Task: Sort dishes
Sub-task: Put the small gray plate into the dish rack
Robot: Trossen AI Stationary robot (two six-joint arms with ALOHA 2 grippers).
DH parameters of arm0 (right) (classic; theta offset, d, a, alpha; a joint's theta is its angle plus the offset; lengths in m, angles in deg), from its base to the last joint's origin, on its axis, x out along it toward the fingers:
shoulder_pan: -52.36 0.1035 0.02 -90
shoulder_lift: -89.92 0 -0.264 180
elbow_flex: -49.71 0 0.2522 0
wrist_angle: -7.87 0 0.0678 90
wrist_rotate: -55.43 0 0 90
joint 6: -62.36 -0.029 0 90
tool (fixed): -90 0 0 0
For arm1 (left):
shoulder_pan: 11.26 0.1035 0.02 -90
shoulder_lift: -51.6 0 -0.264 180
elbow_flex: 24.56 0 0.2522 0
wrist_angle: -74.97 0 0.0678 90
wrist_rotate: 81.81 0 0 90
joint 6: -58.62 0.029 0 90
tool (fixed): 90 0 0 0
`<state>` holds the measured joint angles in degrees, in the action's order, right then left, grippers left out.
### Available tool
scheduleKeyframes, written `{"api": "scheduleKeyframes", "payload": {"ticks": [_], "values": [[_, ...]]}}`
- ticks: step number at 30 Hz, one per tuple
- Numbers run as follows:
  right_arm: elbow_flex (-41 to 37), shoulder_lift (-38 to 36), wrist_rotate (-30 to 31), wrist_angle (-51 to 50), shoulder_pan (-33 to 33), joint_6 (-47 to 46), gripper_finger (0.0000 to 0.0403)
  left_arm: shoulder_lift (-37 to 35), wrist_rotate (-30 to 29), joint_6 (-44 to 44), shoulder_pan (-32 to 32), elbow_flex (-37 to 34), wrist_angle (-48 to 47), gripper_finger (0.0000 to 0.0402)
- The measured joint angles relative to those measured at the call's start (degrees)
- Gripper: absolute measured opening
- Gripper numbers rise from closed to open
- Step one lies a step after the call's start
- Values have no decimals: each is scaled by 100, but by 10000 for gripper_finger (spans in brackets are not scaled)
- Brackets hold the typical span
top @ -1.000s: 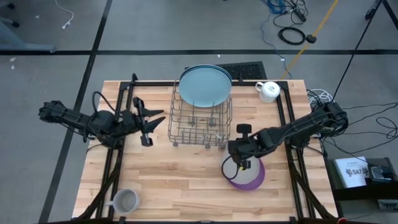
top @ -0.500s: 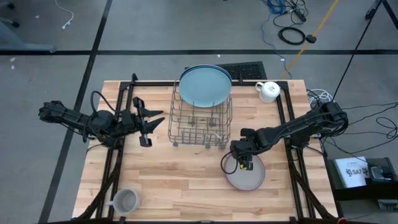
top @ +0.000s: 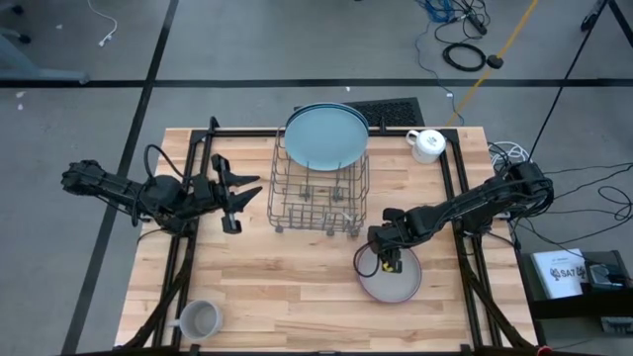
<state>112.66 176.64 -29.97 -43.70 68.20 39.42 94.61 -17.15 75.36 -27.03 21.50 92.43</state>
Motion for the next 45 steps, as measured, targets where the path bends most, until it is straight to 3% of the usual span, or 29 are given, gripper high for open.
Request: {"api": "scheduleKeyframes", "payload": {"ticks": [22, 27, 33, 45], "values": [[14, 693, 75, 108, -2, 127, 139, 0, 0, 9, 0, 0, -3, 114], [9, 707, 79, 167, -2, 133, 102, 0, 0, 11, 0, 0, -4, 114], [4, 708, 158, 169, -2, 158, 13, 0, 0, 13, 0, 0, -2, 114], [206, 735, 655, 114, 7, 410, 1, 0, 0, 15, 0, 0, -2, 114]]}}
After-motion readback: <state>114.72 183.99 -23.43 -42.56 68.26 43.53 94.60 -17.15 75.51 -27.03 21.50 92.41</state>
